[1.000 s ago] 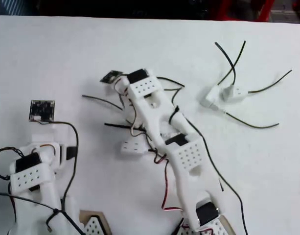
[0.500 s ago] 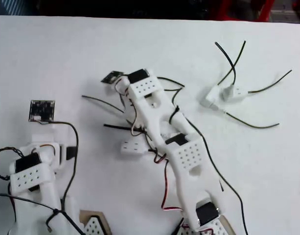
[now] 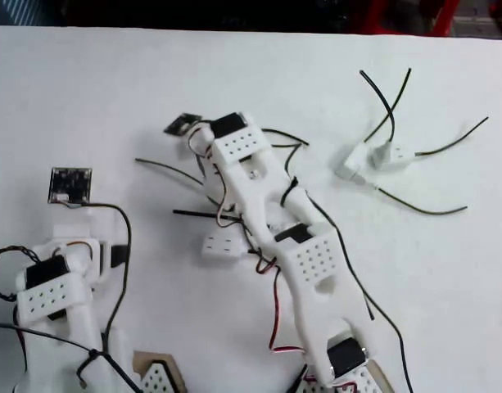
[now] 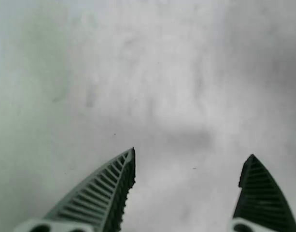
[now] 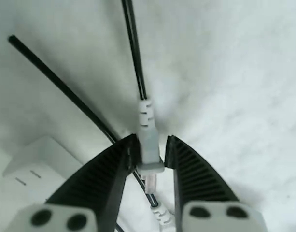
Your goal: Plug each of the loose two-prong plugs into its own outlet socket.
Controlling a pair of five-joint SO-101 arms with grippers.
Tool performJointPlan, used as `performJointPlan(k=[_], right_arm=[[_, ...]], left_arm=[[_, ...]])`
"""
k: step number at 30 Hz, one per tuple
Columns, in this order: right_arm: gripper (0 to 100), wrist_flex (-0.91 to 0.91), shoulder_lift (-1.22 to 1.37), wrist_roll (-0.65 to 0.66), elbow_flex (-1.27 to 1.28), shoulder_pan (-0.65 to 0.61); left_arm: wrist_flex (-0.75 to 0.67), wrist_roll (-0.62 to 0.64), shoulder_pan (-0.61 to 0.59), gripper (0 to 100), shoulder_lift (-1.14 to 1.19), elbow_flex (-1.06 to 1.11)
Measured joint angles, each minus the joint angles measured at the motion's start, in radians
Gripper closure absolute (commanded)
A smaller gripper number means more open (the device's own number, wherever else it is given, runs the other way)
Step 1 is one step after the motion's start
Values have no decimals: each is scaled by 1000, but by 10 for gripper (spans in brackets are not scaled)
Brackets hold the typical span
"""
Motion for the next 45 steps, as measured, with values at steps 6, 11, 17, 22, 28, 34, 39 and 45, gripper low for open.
performJointPlan(k=[6, 11, 17, 22, 28, 34, 39, 45], right_arm=[[908, 0, 2, 0, 0, 0], [923, -2, 2, 0, 0, 0], [981, -2, 2, 0, 0, 0], [981, -2, 2, 0, 0, 0], [981, 81, -38, 0, -25, 0], [981, 98, -265, -66, -26, 8], [981, 103, -500, -118, 78, 12], [981, 89, -804, -206, 338, -18]], left_arm=[[0, 0, 0, 665, 0, 0], [0, 0, 0, 665, 0, 0], [0, 0, 0, 665, 0, 0], [0, 0, 0, 665, 0, 0], [0, 0, 0, 665, 0, 0], [0, 0, 0, 665, 0, 0], [0, 0, 0, 665, 0, 0], [-41, 0, 2, 665, -3, 26]])
